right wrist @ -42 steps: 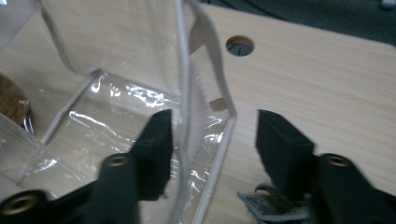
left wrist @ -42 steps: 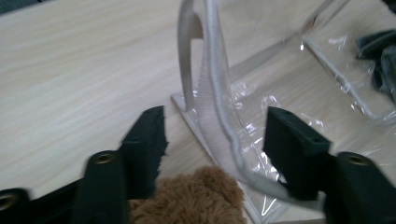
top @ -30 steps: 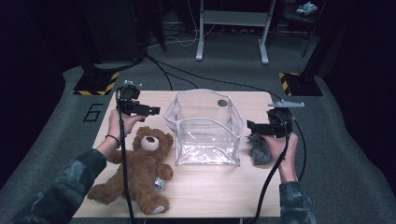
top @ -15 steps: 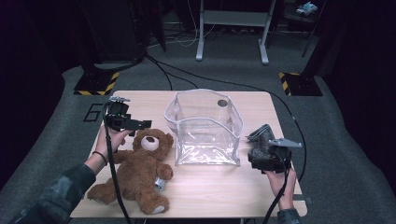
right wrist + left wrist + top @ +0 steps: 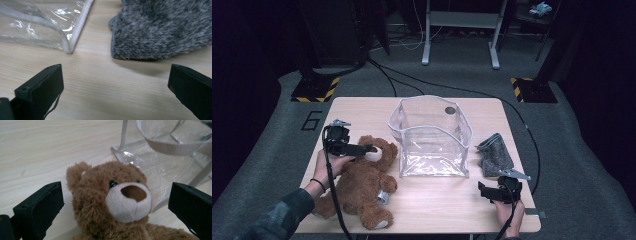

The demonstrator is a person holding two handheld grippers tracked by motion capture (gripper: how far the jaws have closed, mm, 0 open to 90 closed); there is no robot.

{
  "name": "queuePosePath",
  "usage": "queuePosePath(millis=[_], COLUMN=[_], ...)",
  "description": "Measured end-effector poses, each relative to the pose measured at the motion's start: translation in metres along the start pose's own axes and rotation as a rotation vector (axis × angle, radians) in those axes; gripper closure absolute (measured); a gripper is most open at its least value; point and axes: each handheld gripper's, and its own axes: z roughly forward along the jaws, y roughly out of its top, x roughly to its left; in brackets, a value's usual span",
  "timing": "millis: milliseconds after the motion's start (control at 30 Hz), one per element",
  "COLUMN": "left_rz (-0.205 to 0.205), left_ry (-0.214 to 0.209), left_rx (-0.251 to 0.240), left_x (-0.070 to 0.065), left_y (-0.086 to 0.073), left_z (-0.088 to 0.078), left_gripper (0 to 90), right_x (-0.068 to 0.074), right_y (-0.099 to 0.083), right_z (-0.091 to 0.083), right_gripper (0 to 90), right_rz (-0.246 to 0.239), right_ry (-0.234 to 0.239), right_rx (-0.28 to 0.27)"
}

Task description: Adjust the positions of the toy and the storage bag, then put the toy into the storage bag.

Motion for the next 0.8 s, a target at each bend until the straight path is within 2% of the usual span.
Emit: queuePosePath(millis=[33, 167, 200, 300, 333, 400, 433, 467, 500, 533, 700, 733, 800], left_rz=[-0.001, 0.009, -0.001, 0.024, 0.014, 0.036, 0.023, 0.027, 0.050, 0.039, 0.055, 0.045, 0.068], left_ry=[0.004, 0.012, 0.015, 0.016, 0.020, 0.017, 0.024, 0.029, 0.026, 0.034, 0.055, 0.062, 0.064], left_rx=[-0.006, 0.024, 0.029, 0.066, 0.064, 0.084, 0.081, 0.087, 0.106, 0.109, 0.147, 0.158, 0.189], left_x=[0.000, -0.001, -0.004, -0.007, -0.009, -0.010, -0.011, -0.012, -0.011, -0.012, -0.016, -0.018, -0.019], left_y=[-0.003, -0.012, -0.016, -0.022, -0.023, -0.026, -0.027, -0.028, -0.029, -0.030, -0.030, -0.029, -0.028], left_z=[0.001, 0.004, 0.007, 0.010, 0.011, 0.012, 0.014, 0.015, 0.016, 0.018, 0.025, 0.027, 0.032], left_gripper=[0.0, 0.0, 0.0, 0.0, 0.0, 0.0, 0.0, 0.0, 0.0, 0.0, 0.0, 0.0, 0.0], right_x=[0.000, 0.000, 0.000, -0.001, -0.001, -0.002, -0.002, -0.002, -0.002, -0.003, -0.001, -0.001, -0.001], right_y=[-0.002, -0.007, -0.008, -0.010, -0.010, -0.010, -0.011, -0.011, -0.012, -0.012, -0.012, -0.012, -0.012], right_z=[0.001, 0.005, 0.006, 0.009, 0.008, 0.009, 0.008, 0.008, 0.008, 0.007, 0.009, 0.009, 0.009], right_gripper=[0.0, 0.0, 0.0, 0.0, 0.0, 0.0, 0.0, 0.0, 0.0, 0.0, 0.7, 0.6, 0.9], right_rz=[-0.004, -0.004, -0.005, -0.008, -0.003, -0.003, 0.001, 0.009, 0.009, 0.002, -0.006, -0.007, -0.007], right_ry=[-0.012, -0.014, -0.018, -0.018, -0.019, -0.014, -0.015, -0.014, -0.012, -0.011, -0.013, -0.015, -0.019], right_rx=[0.005, 0.006, 0.005, 0.014, -0.001, 0.008, 0.000, -0.010, -0.013, -0.015, -0.006, -0.005, -0.004])
